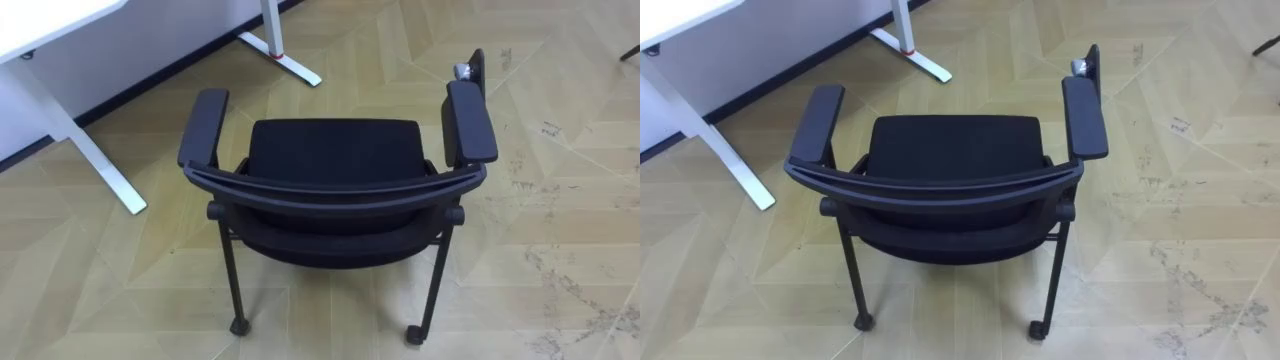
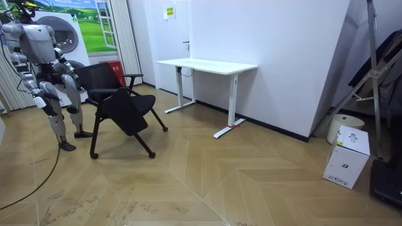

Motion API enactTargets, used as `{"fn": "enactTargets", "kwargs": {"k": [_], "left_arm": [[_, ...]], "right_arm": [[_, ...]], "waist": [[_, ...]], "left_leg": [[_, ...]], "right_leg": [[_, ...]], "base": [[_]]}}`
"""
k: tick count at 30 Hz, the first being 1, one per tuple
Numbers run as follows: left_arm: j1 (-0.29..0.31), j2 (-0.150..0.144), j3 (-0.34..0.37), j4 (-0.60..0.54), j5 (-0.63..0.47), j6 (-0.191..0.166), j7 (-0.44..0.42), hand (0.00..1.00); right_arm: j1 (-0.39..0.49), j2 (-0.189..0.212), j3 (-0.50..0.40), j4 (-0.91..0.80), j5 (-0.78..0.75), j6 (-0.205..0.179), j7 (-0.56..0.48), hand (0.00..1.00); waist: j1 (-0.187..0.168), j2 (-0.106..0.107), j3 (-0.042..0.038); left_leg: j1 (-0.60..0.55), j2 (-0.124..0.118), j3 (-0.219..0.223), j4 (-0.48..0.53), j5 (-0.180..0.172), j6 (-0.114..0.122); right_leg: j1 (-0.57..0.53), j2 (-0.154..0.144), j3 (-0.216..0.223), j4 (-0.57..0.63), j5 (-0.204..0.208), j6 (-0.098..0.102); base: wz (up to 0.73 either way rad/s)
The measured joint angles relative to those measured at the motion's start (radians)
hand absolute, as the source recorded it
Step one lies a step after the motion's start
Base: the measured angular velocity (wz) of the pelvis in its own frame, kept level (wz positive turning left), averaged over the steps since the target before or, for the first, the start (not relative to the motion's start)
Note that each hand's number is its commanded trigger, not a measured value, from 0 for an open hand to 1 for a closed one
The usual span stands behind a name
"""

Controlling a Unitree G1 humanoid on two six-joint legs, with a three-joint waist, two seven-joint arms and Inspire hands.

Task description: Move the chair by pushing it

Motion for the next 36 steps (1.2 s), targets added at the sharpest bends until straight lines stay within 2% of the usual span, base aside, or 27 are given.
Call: {"fn": "enactTargets", "kwargs": {"k": [7,19,24,30,36], "left_arm": [[-0.006,-0.002,0.020,-0.001,0.055,-0.001,0.000,0.00],[0.004,-0.009,0.063,0.006,0.051,-0.003,0.009,0.00],[0.012,-0.021,0.107,0.008,0.035,-0.004,0.012,0.00],[0.012,-0.033,0.181,0.034,0.013,-0.004,0.032,0.00],[0.012,-0.032,0.236,0.029,0.014,-0.002,0.069,0.00]], "right_arm": [[0.000,0.002,-0.002,-0.004,-0.009,-0.001,0.027,0.00],[0.002,0.009,-0.006,0.007,-0.016,-0.001,0.018,0.00],[0.004,0.009,-0.033,0.012,-0.013,0.001,0.030,0.00],[0.015,0.015,-0.077,0.012,-0.014,0.001,0.028,0.00],[0.022,0.014,-0.090,0.012,-0.014,0.001,0.029,0.00]], "waist": [[-0.002,-0.005,0.0001],[-0.001,-0.008,-0.0029],[0.003,-0.007,-0.0035],[0.017,0.002,-0.0025],[0.024,0.005,-0.0032]], "left_leg": [[0.000,0.000,0.000,-0.001,0.000,0.000],[0.004,-0.001,0.002,-0.001,0.000,0.000],[0.005,0.001,0.025,0.002,-0.003,0.005],[0.016,0.004,0.027,0.003,-0.017,0.004],[0.017,0.001,0.025,0.003,-0.019,0.004]], "right_leg": [[0.000,0.000,0.005,0.000,0.000,0.000],[0.003,0.000,0.002,0.000,0.000,0.000],[0.004,0.000,0.006,0.000,0.000,0.000],[0.015,0.002,0.015,-0.002,-0.001,0.002],[0.015,-0.001,0.011,-0.003,-0.003,0.004]], "base": [[0.00],[0.00],[-0.02],[-0.04],[0.01]]}}
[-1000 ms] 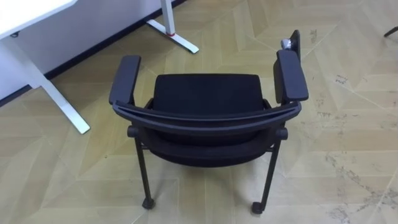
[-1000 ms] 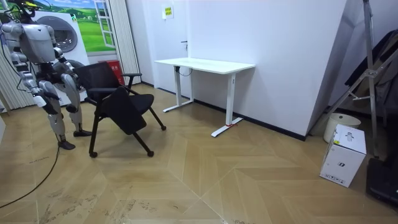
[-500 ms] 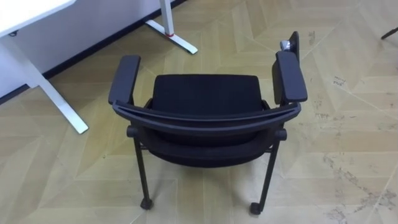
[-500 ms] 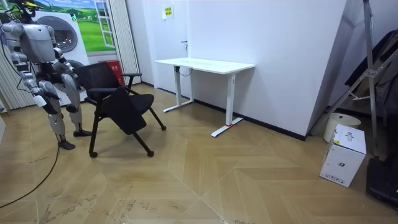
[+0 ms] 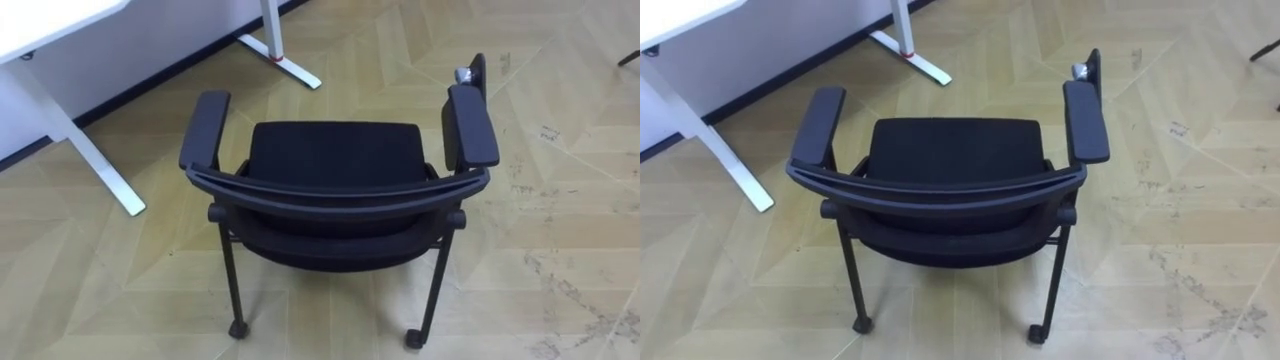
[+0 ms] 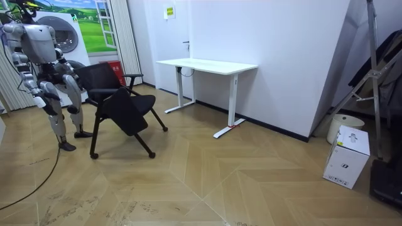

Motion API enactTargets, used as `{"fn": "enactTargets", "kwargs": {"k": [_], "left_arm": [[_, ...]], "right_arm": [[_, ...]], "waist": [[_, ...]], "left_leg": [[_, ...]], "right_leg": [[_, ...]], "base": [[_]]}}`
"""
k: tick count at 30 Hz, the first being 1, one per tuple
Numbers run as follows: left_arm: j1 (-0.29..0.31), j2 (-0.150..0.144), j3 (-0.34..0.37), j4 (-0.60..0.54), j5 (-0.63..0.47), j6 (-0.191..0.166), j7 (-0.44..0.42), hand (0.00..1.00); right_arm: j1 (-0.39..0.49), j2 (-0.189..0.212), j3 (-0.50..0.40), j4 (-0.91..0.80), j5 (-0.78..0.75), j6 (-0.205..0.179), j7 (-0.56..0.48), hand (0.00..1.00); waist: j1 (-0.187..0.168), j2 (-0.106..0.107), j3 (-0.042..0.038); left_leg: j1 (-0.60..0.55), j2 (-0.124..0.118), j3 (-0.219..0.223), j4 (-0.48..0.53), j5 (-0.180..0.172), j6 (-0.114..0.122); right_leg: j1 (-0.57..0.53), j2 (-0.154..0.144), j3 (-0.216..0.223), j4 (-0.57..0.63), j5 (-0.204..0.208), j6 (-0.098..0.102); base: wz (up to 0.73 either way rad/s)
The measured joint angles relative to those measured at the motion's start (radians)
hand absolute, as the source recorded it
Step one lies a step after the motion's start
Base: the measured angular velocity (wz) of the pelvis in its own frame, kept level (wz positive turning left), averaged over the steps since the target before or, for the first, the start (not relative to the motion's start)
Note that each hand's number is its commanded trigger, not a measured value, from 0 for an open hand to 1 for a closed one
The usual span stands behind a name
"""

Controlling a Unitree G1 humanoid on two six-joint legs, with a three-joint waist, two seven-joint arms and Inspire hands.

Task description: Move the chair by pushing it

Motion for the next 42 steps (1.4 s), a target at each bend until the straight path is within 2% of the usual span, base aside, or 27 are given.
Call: {"fn": "enactTargets", "kwargs": {"k": [3,7,10,13,16,19,20,23,27,33,36,42], "left_arm": [[-0.001,0.000,0.003,-0.023,0.004,0.002,0.039,0.00],[-0.037,0.011,0.024,-0.025,0.001,0.001,0.114,0.00],[-0.053,0.017,0.039,-0.025,0.002,0.000,0.160,0.00],[-0.069,0.025,0.044,-0.028,0.025,0.002,0.193,0.00],[-0.075,0.044,0.065,-0.095,0.083,0.003,0.254,0.00],[-0.081,0.063,0.067,-0.156,0.090,-0.004,0.329,0.00],[-0.081,0.065,0.067,-0.182,0.092,-0.005,0.354,0.00],[-0.088,0.065,0.065,-0.212,0.133,-0.020,0.396,0.00],[-0.107,0.065,0.058,-0.245,0.200,-0.021,0.432,0.00],[-0.125,0.071,0.057,-0.393,0.257,-0.032,0.522,0.00],[-0.131,0.076,0.042,-0.427,0.288,-0.044,0.542,0.00],[-0.132,0.077,0.026,-0.553,0.426,-0.048,0.552,0.00]], "right_arm": [[0.000,-0.001,-0.015,0.000,-0.008,0.000,-0.004,0.00],[-0.012,-0.002,-0.041,0.012,-0.045,0.001,-0.016,0.00],[-0.014,-0.003,-0.061,0.028,-0.052,0.002,-0.022,0.00],[-0.019,-0.004,-0.069,0.025,-0.052,0.003,-0.027,0.00],[-0.025,-0.007,-0.085,0.022,-0.071,0.011,-0.030,0.00],[-0.036,-0.009,-0.100,0.021,-0.074,0.011,-0.030,0.00],[-0.042,-0.009,-0.100,0.021,-0.076,0.011,-0.034,0.00],[-0.044,-0.009,-0.100,0.022,-0.087,0.010,-0.038,0.00],[-0.041,-0.008,-0.100,0.025,-0.085,0.010,-0.037,0.00],[-0.044,-0.008,-0.099,0.003,-0.081,0.010,-0.036,0.00],[-0.050,-0.008,-0.099,0.004,-0.079,0.005,-0.043,0.00],[-0.053,-0.009,-0.093,0.008,-0.079,0.001,-0.052,0.00]], "waist": [[0.001,0.007,-0.0002],[-0.004,0.018,-0.0010],[-0.003,0.019,0.0032],[-0.005,0.022,0.0033],[-0.009,0.022,0.0027],[-0.017,0.025,0.0020],[-0.026,0.026,0.0019],[-0.035,0.030,0.0003],[-0.043,0.034,0.0010],[-0.056,0.037,-0.0016],[-0.059,0.037,-0.0026],[-0.054,0.033,-0.0036]], "left_leg": [[0.001,-0.002,-0.002,0.000,0.000,0.000],[0.005,-0.001,-0.005,0.000,0.000,0.000],[0.018,-0.001,-0.007,0.000,0.000,0.000],[0.019,-0.002,-0.014,0.000,0.000,0.000],[0.020,-0.002,-0.018,0.001,0.000,0.000],[0.025,-0.004,-0.021,0.001,0.000,0.000],[0.024,-0.006,-0.033,0.001,0.000,0.000],[0.024,-0.008,-0.034,0.001,0.000,0.000],[0.018,-0.008,-0.034,0.000,0.000,0.000],[0.013,-0.009,-0.047,0.000,0.000,0.000],[0.014,-0.010,-0.057,0.000,0.000,0.000],[0.012,-0.010,-0.058,-0.001,0.000,0.000]], "right_leg": [[0.000,-0.001,-0.001,0.001,-0.001,0.001],[0.004,0.000,0.000,0.003,-0.001,0.001],[0.017,0.001,0.013,0.002,-0.001,0.002],[0.017,0.000,0.013,0.003,-0.002,0.002],[0.015,0.000,0.013,0.004,-0.002,0.002],[0.018,0.002,0.016,0.005,-0.002,0.002],[0.018,0.002,0.015,0.006,-0.002,0.002],[0.018,0.000,0.017,0.007,-0.002,0.003],[0.014,0.000,0.016,0.007,-0.001,0.003],[0.013,0.001,0.009,0.006,-0.002,0.004],[0.015,0.001,-0.001,0.002,-0.002,0.004],[0.014,0.000,-0.007,0.003,-0.002,0.004]], "base": [[0.00],[0.00],[-0.10],[-0.03],[0.00],[-0.03],[0.00],[-0.01],[0.00],[0.02],[0.09],[0.03]]}}
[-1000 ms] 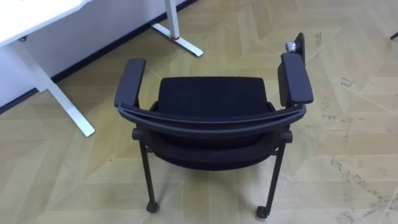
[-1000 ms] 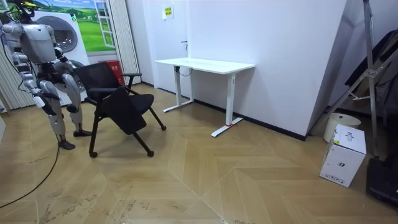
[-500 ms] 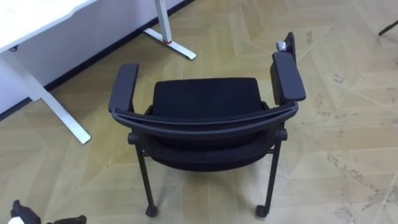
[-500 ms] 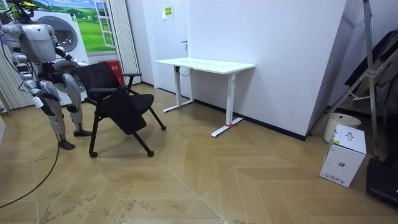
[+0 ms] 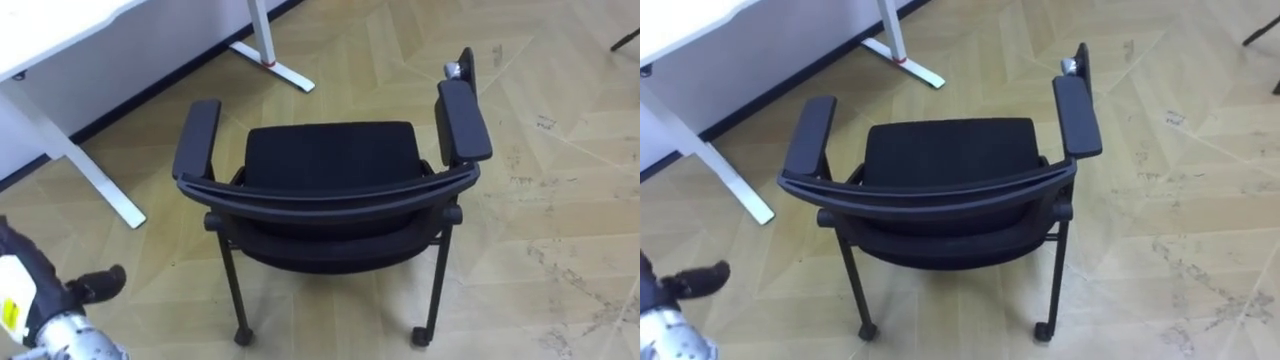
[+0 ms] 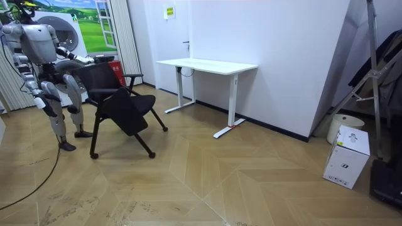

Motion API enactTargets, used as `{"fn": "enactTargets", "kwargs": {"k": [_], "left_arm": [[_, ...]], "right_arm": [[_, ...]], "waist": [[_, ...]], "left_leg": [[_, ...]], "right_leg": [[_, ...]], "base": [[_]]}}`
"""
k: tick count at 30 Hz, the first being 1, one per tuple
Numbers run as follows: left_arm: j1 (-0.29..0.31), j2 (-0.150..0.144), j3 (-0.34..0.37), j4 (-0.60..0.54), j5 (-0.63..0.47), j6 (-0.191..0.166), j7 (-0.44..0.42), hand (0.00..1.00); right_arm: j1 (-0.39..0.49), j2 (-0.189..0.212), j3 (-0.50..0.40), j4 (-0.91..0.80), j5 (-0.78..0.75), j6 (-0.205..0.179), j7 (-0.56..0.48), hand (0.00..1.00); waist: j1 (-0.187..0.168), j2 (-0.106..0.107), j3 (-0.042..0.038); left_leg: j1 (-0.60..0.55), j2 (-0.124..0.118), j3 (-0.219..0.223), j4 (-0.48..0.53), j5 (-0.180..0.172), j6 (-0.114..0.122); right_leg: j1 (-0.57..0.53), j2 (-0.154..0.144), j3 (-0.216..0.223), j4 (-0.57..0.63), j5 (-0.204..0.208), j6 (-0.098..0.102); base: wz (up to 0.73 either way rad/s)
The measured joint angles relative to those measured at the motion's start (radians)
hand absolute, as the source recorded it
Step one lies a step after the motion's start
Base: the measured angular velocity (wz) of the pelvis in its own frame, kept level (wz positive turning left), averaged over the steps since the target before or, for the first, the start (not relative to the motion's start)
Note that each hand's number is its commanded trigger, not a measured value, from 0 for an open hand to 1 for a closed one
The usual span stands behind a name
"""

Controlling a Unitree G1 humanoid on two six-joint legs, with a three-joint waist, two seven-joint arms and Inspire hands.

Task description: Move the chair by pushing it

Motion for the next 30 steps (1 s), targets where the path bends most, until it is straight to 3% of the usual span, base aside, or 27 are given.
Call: {"fn": "enactTargets", "kwargs": {"k": [14,20,25,30], "left_arm": [[-0.002,0.000,-0.036,-0.168,0.189,0.008,-0.013,0.00],[-0.004,0.000,-0.093,-0.196,0.319,0.031,-0.063,0.00],[-0.005,0.001,-0.117,-0.197,0.345,0.038,-0.104,0.00],[-0.005,0.016,-0.146,-0.198,0.442,0.062,-0.124,0.00]], "right_arm": [[-0.001,0.000,0.004,-0.003,-0.005,0.001,0.013,0.00],[-0.001,0.000,0.013,-0.012,-0.008,0.000,0.026,0.00],[-0.002,-0.001,0.033,-0.011,-0.008,0.000,0.041,0.00],[0.000,-0.007,0.034,-0.006,-0.003,0.000,0.052,0.00]], "waist": [[-0.007,-0.006,-0.0041],[-0.011,0.007,0.0023],[-0.025,0.005,0.0034],[-0.030,0.005,0.0039]], "left_leg": [[-0.013,0.000,-0.005,0.003,0.000,0.000],[-0.018,0.000,-0.012,0.001,0.000,0.000],[-0.018,0.001,-0.012,0.000,0.000,0.000],[-0.019,0.001,-0.011,0.000,0.000,0.000]], "right_leg": [[-0.011,0.000,-0.003,-0.002,0.000,0.000],[-0.014,0.001,-0.007,0.000,0.000,0.000],[-0.014,0.001,-0.007,-0.001,0.000,0.000],[-0.015,0.001,-0.006,-0.001,0.001,0.001]], "base": [[0.01],[0.02],[0.00],[0.00]]}}
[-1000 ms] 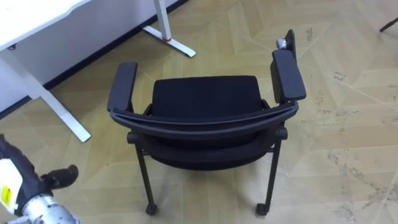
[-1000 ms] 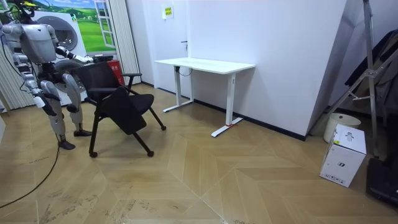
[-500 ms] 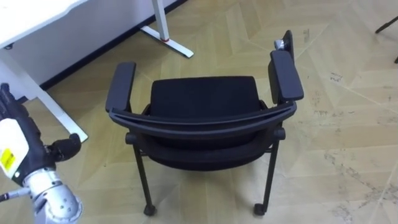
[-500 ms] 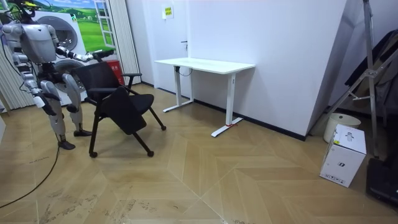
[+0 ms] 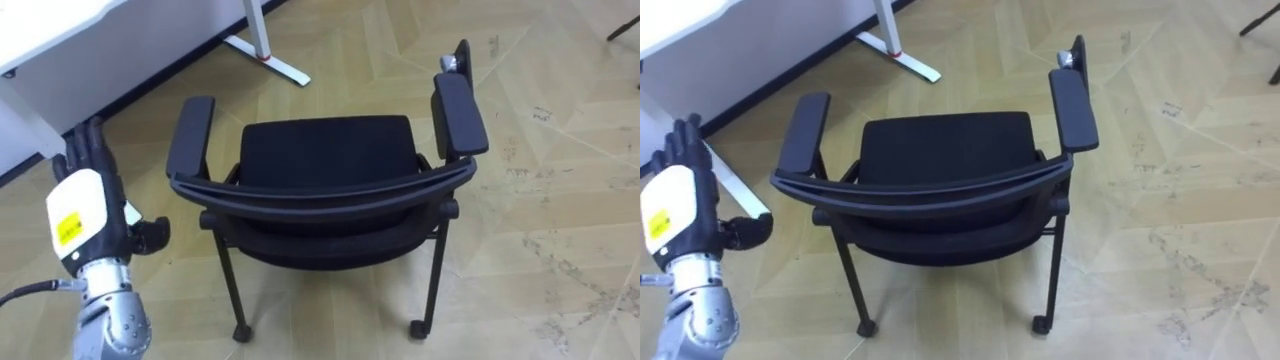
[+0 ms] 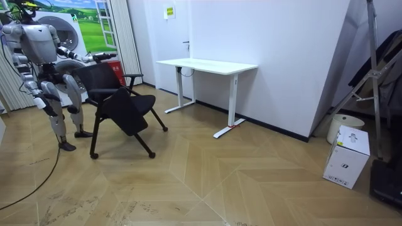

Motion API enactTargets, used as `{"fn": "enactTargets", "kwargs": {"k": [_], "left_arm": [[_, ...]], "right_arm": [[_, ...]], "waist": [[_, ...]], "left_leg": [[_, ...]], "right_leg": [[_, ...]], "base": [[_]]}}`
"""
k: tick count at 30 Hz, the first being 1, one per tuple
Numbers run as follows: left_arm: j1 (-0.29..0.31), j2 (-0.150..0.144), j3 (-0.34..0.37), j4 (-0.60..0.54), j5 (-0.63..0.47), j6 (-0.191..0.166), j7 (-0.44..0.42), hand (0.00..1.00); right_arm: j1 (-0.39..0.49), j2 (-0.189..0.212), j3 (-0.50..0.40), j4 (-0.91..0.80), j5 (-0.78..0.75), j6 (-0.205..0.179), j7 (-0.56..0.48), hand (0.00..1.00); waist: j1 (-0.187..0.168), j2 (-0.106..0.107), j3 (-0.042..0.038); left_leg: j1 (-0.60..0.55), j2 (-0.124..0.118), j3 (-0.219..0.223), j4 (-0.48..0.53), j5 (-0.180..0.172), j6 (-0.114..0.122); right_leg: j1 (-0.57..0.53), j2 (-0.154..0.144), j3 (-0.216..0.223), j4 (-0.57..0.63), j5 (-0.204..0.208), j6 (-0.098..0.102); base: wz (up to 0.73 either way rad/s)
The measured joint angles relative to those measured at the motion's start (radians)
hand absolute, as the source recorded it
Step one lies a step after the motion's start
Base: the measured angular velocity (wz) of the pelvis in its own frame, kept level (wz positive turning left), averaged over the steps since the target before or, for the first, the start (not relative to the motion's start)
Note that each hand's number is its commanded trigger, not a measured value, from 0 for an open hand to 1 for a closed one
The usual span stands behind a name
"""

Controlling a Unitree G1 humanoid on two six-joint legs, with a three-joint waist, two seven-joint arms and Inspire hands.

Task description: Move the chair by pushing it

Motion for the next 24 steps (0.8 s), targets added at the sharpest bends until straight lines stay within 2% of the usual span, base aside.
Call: {"fn": "enactTargets", "kwargs": {"k": [8,16,24], "left_arm": [[-0.001,0.029,-0.054,-0.025,0.093,0.001,-0.015,0.00],[-0.001,0.033,-0.090,-0.047,0.116,0.002,-0.016,0.00],[-0.002,0.035,-0.171,-0.071,0.156,0.023,-0.053,0.00]], "right_arm": [[-0.003,-0.020,0.009,0.003,-0.003,0.000,0.012,0.00],[-0.017,-0.028,0.020,0.033,-0.004,0.000,0.012,0.00],[-0.026,-0.029,0.039,0.033,-0.004,0.001,0.002,0.00]], "waist": [[-0.004,0.007,0.0009],[-0.012,0.009,0.0042],[-0.026,0.012,0.0078]], "left_leg": [[0.005,0.000,0.001,0.000,0.000,0.000],[0.006,0.001,0.001,0.000,0.000,0.000],[0.005,0.002,0.010,0.000,0.000,0.000]], "right_leg": [[0.001,0.000,0.010,0.002,0.000,0.000],[0.001,0.000,0.015,0.005,0.000,0.000],[-0.001,0.000,0.013,0.004,0.002,0.001]], "base": [[-0.03],[-0.01],[0.00]]}}
